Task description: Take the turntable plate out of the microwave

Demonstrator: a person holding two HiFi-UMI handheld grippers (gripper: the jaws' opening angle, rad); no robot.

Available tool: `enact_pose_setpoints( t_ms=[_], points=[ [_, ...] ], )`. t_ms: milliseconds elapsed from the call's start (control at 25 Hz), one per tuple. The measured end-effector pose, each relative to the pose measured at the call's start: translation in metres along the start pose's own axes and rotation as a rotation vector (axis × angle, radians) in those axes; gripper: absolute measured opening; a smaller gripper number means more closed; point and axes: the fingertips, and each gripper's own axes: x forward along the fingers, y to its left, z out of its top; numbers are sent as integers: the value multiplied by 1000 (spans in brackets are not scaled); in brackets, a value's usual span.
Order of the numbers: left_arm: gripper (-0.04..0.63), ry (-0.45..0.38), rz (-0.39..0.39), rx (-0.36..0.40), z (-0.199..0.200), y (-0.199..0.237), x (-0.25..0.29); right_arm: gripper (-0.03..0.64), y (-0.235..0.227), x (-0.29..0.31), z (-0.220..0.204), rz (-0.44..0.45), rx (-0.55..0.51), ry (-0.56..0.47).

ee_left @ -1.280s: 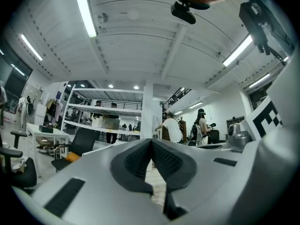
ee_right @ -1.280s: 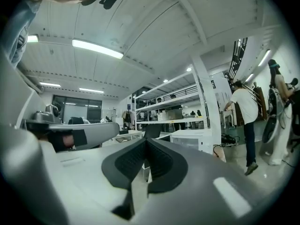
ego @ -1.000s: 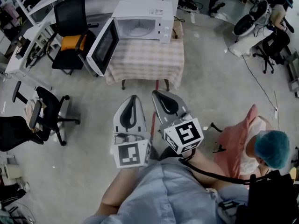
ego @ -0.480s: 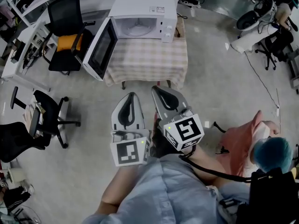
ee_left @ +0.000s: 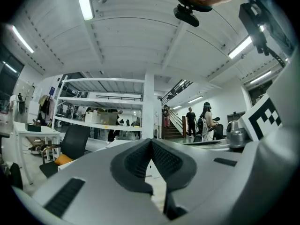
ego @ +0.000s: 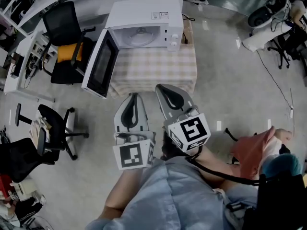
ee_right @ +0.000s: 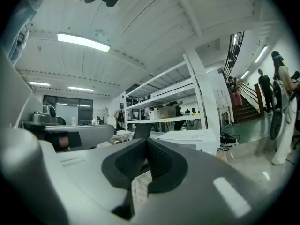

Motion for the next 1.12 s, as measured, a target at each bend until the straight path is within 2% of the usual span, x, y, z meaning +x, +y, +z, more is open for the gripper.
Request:
enact_pose_setpoints(
  t_ms=[280, 480, 800, 960, 1120],
  points=[
    [8, 20, -44, 29, -1, -9, 66, 2, -55, 34, 3, -33, 37, -2],
    [8, 9, -37, 13, 1, -4, 92, 2, -73, 55, 5, -30, 31, 7],
    [8, 31, -4, -20, -17, 37, 122, 2, -77, 105, -11, -15, 21, 52],
    [8, 52, -31, -23, -29, 62, 148, 2, -86, 136, -19, -45, 25, 69],
    [8, 37, -99, -14, -30, 83, 183, 2, -97, 172, -26, -91, 32, 79]
  ],
)
